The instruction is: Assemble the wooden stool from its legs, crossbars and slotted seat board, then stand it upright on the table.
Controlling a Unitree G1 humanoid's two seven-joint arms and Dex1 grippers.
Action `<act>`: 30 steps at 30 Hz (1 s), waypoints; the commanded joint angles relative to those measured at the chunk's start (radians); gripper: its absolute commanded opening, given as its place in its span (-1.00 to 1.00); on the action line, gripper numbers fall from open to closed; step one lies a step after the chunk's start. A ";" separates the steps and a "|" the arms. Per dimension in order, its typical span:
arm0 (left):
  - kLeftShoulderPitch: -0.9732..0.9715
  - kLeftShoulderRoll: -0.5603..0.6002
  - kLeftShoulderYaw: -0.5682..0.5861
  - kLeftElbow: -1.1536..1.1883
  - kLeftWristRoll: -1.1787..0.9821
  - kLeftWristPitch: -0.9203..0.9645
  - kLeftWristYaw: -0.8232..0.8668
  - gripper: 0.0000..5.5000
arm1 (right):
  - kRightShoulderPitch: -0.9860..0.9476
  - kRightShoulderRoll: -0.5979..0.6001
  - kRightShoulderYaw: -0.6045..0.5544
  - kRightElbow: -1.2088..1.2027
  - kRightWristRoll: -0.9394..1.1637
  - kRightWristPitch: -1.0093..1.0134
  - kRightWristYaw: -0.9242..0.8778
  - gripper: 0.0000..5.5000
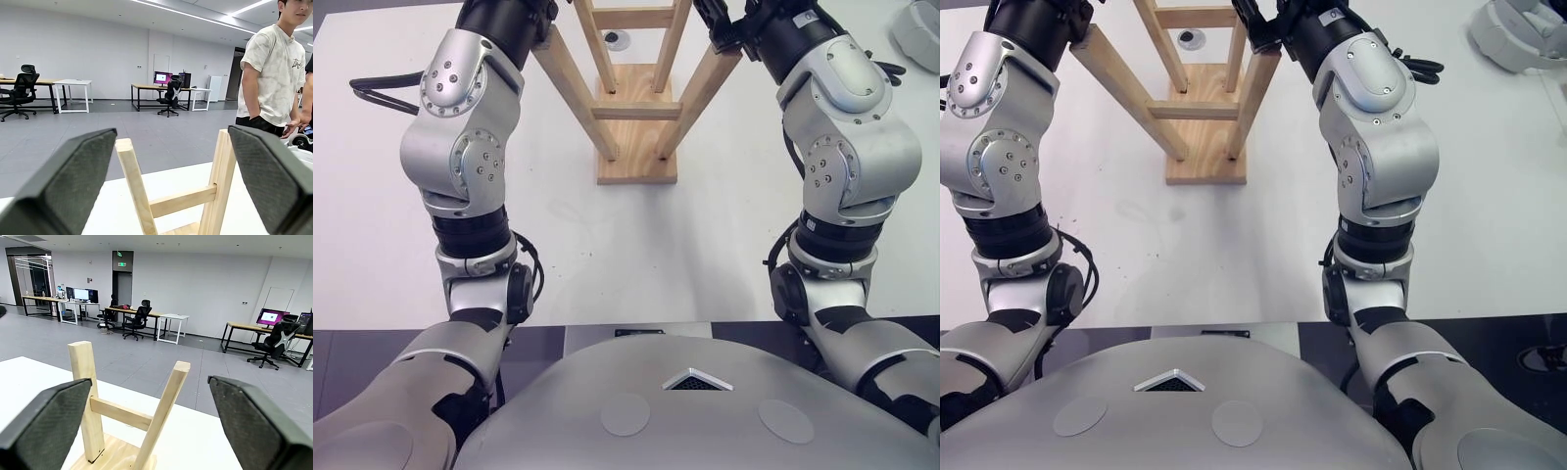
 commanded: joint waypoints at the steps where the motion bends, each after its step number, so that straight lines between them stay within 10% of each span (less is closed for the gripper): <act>1: -0.108 -0.041 0.102 0.025 -0.102 0.034 0.028 0.53 | -0.106 0.012 -0.017 -0.020 -0.007 -0.074 -0.020 0.62; 8: -0.227 0.058 0.340 -0.025 -0.243 -0.014 0.073 0.53 | -0.273 -0.201 0.312 -0.071 -0.302 -0.206 0.100 0.62; 18: -0.135 0.048 0.315 -0.116 -0.248 0.015 0.168 0.53 | -0.166 -0.298 0.745 0.189 -0.588 -0.253 0.446 0.62; 23: -0.119 0.044 0.312 -0.109 -0.257 0.010 0.186 0.53 | -0.132 -0.302 0.727 0.235 -0.664 -0.299 0.433 0.62; 30: 0.060 0.109 0.271 -0.069 -0.162 -0.026 0.115 0.53 | -0.327 -0.070 0.226 0.025 -0.456 -0.374 0.175 0.62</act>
